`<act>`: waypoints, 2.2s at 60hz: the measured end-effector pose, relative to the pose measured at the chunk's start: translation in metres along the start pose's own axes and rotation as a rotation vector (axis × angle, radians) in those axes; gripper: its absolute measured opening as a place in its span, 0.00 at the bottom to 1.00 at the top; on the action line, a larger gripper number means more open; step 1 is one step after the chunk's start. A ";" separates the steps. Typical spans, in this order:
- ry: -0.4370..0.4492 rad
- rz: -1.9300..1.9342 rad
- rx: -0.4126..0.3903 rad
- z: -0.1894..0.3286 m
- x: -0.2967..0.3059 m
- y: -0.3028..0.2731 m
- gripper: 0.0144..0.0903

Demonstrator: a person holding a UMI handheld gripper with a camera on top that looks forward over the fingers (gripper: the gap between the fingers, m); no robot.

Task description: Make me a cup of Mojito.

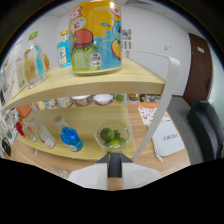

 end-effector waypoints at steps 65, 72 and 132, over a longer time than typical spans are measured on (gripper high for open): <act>0.289 -0.869 0.255 -0.051 -0.101 0.023 0.01; 0.324 -1.081 0.316 -0.052 -0.103 0.010 0.01; 0.337 -1.455 0.491 -0.064 -0.121 -0.012 0.01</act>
